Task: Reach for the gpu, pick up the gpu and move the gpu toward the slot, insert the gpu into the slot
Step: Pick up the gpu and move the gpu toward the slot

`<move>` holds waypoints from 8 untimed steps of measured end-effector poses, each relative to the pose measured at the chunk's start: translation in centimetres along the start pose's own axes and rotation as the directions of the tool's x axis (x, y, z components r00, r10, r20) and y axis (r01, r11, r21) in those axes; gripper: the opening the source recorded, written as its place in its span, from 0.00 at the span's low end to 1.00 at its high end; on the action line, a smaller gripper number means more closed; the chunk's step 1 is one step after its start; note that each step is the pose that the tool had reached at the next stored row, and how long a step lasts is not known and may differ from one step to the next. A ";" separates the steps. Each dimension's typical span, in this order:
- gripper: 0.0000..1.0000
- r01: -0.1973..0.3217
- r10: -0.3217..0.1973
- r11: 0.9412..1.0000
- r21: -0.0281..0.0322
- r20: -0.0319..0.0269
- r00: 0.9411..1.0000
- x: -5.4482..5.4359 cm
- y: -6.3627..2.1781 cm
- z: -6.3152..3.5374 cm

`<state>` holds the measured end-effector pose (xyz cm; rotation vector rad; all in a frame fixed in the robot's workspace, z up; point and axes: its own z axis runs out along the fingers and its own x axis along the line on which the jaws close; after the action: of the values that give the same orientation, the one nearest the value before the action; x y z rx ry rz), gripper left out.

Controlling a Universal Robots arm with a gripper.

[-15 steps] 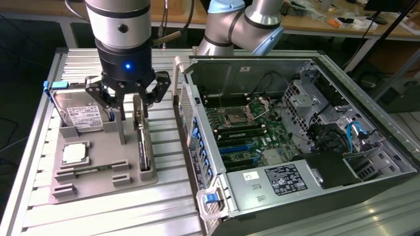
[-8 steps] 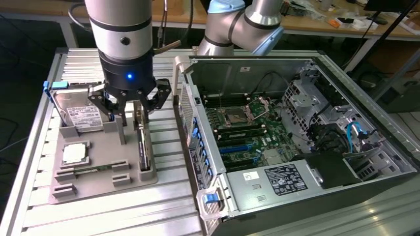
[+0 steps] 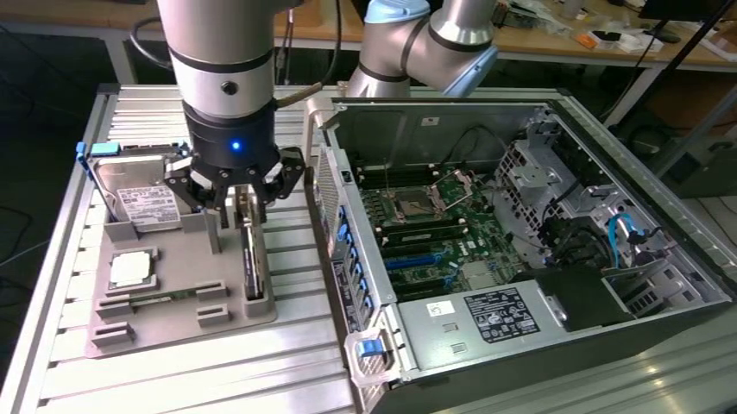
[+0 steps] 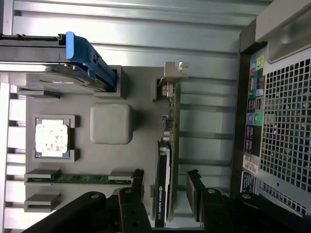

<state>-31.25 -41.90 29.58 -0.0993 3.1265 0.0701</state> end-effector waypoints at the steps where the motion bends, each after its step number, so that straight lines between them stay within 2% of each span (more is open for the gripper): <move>1: 0.48 0.000 0.000 1.000 0.000 0.000 1.000 0.0 -0.06 0.22; 8: 0.48 0.000 0.000 1.000 -0.001 0.000 1.000 0.0 -0.39 1.54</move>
<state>-31.25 -42.22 28.02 -0.0992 3.1267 0.0711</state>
